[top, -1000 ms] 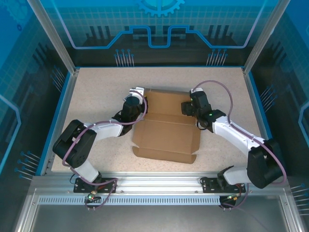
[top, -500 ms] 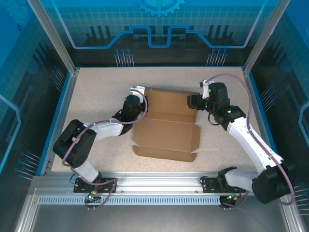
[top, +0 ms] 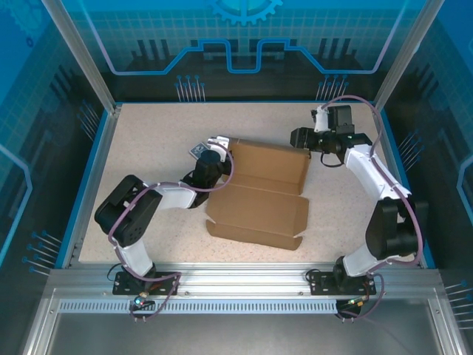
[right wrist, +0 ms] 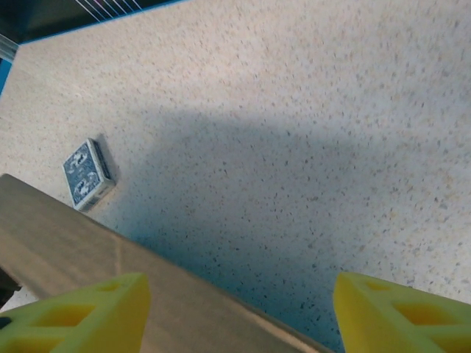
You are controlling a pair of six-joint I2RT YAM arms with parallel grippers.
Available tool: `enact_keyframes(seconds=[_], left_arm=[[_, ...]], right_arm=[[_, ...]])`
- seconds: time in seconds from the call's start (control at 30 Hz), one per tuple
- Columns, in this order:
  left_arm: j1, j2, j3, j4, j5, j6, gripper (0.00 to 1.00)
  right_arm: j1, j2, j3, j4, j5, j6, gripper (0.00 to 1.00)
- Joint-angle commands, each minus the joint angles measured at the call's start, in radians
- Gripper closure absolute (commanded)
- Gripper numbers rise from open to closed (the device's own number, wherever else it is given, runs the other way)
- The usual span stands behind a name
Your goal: Fold the paper box
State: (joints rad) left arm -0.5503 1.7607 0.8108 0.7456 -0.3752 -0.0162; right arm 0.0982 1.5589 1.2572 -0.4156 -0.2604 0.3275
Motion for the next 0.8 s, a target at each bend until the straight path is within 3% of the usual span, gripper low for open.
enact_keyframes(seconds=[0.0,0.53,0.77], left_arm=[[-0.005,0.007,0.012,0.067,0.011,0.011,1.00],[-0.006,0.020,0.007,0.058,-0.011,0.021,1.00],[-0.007,0.031,-0.017,0.099,-0.011,0.020,0.91]], right_arm=[[-0.027,0.007,0.017,-0.029,-0.045,0.007,0.35],[-0.046,-0.071,-0.216,0.027,-0.017,-0.025,0.37],[-0.026,-0.131,-0.313,0.113,0.005,-0.063,0.39]])
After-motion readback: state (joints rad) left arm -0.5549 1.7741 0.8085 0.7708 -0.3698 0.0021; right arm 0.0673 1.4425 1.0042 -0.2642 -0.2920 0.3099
